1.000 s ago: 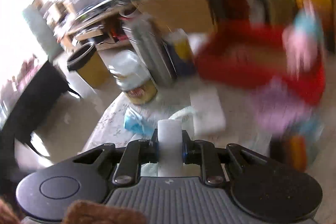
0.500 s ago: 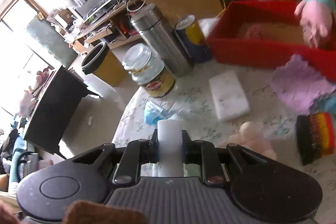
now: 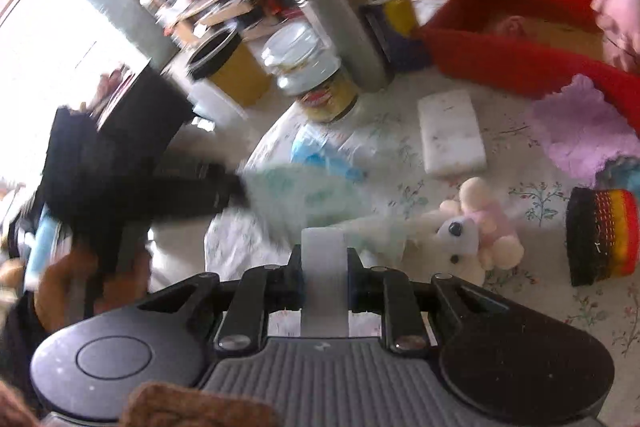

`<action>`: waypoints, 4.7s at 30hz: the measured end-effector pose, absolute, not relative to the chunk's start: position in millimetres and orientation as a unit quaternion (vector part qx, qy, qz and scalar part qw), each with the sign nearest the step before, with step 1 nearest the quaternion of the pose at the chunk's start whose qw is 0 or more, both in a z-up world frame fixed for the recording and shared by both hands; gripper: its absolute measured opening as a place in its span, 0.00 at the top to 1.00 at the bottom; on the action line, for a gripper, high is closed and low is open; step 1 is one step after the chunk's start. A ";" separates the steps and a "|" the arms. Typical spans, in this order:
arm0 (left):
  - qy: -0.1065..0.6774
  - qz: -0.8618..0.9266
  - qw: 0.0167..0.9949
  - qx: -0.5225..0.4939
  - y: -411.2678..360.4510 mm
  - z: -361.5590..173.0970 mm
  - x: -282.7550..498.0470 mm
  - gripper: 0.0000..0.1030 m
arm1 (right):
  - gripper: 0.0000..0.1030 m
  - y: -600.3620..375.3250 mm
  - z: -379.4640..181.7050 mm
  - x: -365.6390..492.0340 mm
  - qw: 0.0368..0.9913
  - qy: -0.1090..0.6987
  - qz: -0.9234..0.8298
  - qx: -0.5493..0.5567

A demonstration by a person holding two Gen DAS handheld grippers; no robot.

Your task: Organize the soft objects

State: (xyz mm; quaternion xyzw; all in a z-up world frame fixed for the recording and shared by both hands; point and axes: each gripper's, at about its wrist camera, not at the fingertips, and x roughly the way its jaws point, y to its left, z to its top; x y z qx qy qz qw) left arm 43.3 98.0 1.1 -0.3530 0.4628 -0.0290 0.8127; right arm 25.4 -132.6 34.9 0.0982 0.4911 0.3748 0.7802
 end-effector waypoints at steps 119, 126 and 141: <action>0.293 -0.089 0.946 -0.107 -72.1 114.8 209.2 0.91 | 1.00 -226.0 150.9 165.6 0.971 0.226 0.035 0.064; 0.286 -0.088 0.948 -0.106 -78.2 116.5 222.2 0.91 | 1.00 -230.6 153.3 179.7 0.973 0.216 0.032 0.070; 0.298 -0.071 0.948 -0.084 -89.5 99.3 253.8 0.91 | 1.00 -232.0 124.7 218.6 0.968 0.233 0.035 0.088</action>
